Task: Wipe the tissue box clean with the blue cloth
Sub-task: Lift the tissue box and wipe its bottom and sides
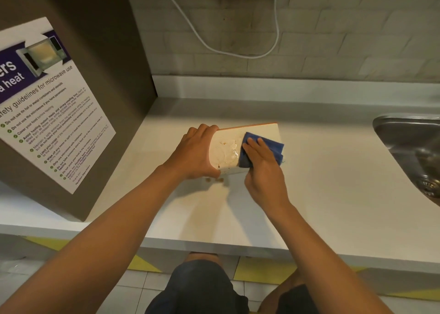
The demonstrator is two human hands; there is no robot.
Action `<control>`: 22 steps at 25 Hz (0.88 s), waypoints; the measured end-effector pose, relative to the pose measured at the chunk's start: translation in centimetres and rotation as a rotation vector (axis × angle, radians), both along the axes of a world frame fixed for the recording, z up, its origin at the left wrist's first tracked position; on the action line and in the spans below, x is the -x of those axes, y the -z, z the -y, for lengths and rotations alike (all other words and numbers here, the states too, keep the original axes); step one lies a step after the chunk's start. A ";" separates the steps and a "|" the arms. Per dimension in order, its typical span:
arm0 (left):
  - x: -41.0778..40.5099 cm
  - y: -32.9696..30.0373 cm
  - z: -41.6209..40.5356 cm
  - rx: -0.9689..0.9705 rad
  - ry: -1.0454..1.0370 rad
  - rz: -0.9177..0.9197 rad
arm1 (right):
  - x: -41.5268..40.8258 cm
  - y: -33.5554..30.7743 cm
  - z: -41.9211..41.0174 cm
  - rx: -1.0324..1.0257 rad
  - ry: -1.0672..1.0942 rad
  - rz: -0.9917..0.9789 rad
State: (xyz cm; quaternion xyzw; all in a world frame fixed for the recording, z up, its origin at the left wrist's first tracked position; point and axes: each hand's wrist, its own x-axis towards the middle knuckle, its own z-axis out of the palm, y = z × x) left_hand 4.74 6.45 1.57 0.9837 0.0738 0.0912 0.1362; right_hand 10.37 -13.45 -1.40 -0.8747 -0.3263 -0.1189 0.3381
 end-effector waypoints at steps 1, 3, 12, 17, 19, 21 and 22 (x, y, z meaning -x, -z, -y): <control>0.0 -0.1 0.0 0.002 0.001 0.002 | 0.3 0.3 1.0 -0.015 0.008 0.004; 0.2 -0.2 0.0 -0.006 -0.002 -0.001 | -0.5 0.3 2.2 -0.052 0.069 -0.029; -0.2 -0.1 -0.1 -0.013 -0.016 -0.014 | 4.4 2.1 0.8 -0.185 0.133 -0.158; -0.2 -0.1 -0.1 -0.004 -0.019 -0.008 | 2.8 1.3 2.0 -0.334 0.200 -0.246; -0.2 0.0 -0.1 -0.002 -0.023 -0.002 | 2.9 0.8 0.6 -0.405 0.276 -0.307; -0.3 0.2 0.0 -0.003 -0.023 0.007 | 5.3 1.1 -1.5 -0.423 0.190 -0.323; -0.3 0.3 0.0 0.001 -0.024 0.016 | 6.7 1.8 -2.3 -0.419 0.109 -0.315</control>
